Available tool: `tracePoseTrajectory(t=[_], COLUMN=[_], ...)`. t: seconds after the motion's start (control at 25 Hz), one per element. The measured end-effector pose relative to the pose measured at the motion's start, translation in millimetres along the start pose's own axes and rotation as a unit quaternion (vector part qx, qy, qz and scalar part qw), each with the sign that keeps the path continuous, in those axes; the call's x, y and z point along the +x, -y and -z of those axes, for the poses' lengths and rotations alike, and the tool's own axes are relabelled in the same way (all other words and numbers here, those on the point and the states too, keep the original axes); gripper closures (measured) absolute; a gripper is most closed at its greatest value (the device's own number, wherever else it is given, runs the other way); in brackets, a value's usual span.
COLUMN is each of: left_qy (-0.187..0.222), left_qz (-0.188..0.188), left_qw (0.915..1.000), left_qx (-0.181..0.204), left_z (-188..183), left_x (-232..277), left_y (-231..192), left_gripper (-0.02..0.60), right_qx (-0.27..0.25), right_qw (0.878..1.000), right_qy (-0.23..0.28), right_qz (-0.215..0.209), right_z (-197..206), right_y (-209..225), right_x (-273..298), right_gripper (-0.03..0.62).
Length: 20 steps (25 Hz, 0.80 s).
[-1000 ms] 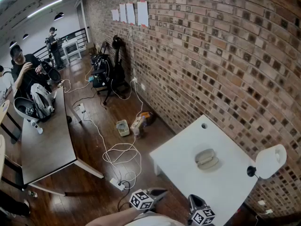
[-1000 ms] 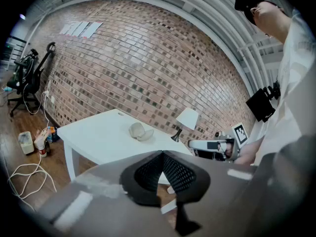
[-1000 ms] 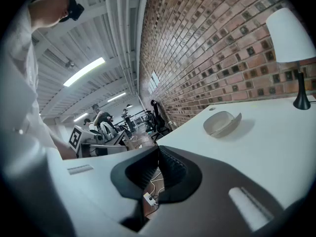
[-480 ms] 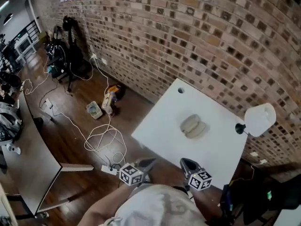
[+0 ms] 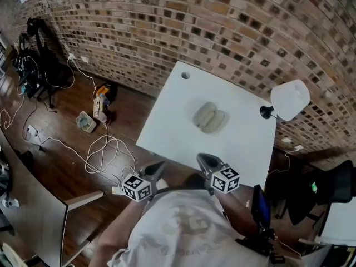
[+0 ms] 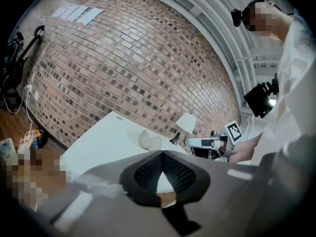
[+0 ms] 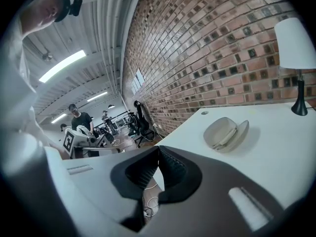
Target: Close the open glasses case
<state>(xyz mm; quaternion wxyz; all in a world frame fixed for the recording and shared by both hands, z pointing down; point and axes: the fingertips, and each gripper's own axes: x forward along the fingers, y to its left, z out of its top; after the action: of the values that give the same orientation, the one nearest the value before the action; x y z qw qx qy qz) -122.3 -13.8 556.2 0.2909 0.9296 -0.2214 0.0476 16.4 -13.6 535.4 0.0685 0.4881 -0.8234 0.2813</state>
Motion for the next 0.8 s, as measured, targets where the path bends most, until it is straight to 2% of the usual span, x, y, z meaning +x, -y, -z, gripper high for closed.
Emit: tracePoseTrajectory(t=[0.2,0.4,0.48,0.68,0.8], left_qy=[-0.017,-0.040,-0.041,-0.037,-0.053], left_qz=[0.018,0.037,0.041,0.055,0.058], left_qw=[0.9997,0.9985,0.9983,0.9971,0.9963], left_qx=[-0.008,0.001,0.008,0.038,0.036], left_z=[4.3,4.5,-3.5,-50.1,-44.9], left_x=[6.9,18.7,25.4,34.3,44.5], left_y=[-6.7,-10.8,-15.5,-41.7,-42.7], left_gripper=[0.578,0.578,0.578,0.580,0.578], right_qx=[0.010,0.033,0.041,0.034,0.037], right_qw=[1.000,0.998,0.998,0.997,0.996], right_qy=[0.003,0.013,0.016,0.029,0.023], right_qz=[0.024,0.043,0.050,0.067,0.076], right_z=[0.9,3.1,1.7,-26.5,-25.2], right_y=[5.9,21.2,31.4,46.2,51.2], right_x=[2.1,5.2,8.1,38.1,37.1], right_gripper=[0.585,0.585,0.585,0.585,0.585])
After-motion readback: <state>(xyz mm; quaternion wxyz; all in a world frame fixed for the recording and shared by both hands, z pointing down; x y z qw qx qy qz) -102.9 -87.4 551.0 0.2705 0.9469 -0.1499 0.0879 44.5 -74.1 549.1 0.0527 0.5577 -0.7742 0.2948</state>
